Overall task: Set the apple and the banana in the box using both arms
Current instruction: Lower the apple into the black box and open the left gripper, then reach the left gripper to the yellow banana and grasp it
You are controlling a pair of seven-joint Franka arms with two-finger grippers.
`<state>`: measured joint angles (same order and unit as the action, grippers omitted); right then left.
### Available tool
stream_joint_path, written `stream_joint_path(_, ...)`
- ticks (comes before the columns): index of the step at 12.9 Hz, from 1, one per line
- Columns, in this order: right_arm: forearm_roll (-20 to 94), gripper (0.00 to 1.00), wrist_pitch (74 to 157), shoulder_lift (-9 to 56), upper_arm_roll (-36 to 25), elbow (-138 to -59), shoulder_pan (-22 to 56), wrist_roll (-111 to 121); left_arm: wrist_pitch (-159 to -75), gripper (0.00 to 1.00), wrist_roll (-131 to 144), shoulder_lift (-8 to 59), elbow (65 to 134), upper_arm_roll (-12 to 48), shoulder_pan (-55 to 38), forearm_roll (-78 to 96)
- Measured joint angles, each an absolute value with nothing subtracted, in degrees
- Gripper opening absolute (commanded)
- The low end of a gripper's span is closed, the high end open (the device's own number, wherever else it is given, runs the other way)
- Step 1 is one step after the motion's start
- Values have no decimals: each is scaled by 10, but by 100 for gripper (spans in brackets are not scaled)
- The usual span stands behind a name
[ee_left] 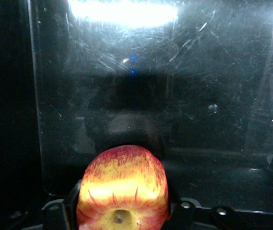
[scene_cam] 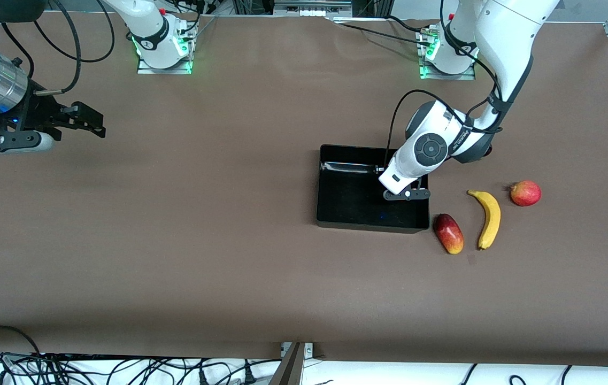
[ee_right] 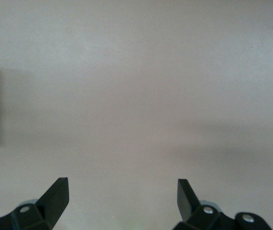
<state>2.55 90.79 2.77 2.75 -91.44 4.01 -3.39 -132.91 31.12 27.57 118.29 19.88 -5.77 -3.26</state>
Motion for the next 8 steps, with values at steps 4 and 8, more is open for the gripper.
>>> stream_joint_path(4,14,100,908,28,26,-914,38,-33,-1228,100,319,252,1121,197,-48,-33)
stream_joint_path(8,-5,100,909,28,27,-911,38,-33,-1040,100,258,212,989,192,5,-52)
